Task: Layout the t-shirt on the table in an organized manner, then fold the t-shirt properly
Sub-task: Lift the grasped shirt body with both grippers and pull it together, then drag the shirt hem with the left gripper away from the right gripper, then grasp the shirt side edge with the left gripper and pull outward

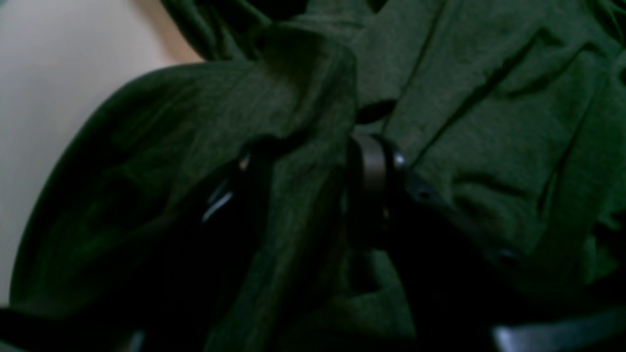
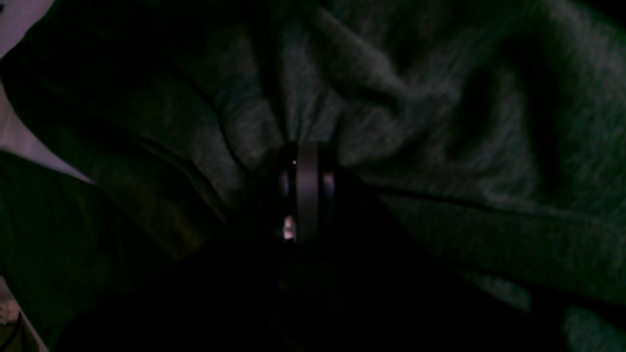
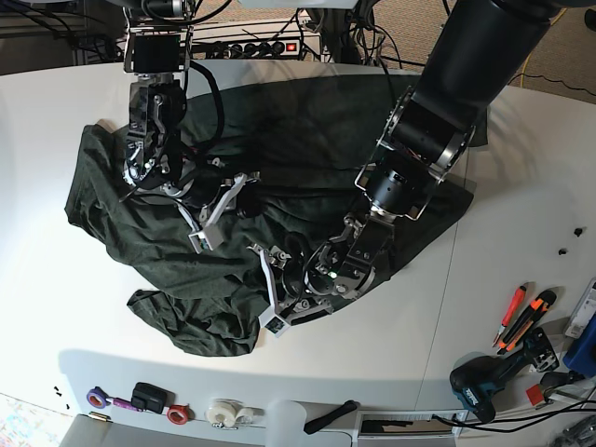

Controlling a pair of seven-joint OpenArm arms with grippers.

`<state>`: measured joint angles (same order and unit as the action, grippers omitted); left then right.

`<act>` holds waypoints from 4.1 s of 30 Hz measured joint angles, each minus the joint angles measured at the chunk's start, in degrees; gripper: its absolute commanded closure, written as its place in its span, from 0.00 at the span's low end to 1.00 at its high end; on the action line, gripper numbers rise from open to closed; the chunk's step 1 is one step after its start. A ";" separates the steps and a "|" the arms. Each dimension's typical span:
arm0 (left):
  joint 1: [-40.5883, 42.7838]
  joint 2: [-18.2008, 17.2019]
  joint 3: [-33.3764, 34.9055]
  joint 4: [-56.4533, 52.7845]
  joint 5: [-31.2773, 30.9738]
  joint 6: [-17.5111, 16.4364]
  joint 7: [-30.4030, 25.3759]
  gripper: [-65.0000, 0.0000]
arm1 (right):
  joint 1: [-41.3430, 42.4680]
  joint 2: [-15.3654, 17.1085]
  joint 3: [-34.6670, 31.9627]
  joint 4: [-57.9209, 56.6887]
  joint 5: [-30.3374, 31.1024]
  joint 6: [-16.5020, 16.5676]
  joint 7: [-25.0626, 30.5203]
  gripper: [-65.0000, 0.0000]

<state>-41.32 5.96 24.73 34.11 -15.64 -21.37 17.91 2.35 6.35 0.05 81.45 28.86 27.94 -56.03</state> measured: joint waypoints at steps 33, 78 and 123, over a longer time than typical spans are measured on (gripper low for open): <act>0.48 -2.32 0.00 0.00 -2.84 0.83 0.00 1.00 | -6.29 4.63 0.13 0.70 11.56 2.80 -0.92 1.00; -7.28 -17.79 0.00 0.42 0.90 15.26 2.91 0.66 | -6.29 4.79 0.09 0.96 12.20 2.82 -0.98 1.00; 12.13 -27.85 -17.05 13.00 -45.09 -18.14 41.57 1.00 | 0.61 0.55 -0.50 13.62 -10.58 -9.75 2.05 1.00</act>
<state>-29.19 -21.89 7.68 47.11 -60.73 -39.51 59.48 2.96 6.90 -0.45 95.07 18.28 18.20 -53.98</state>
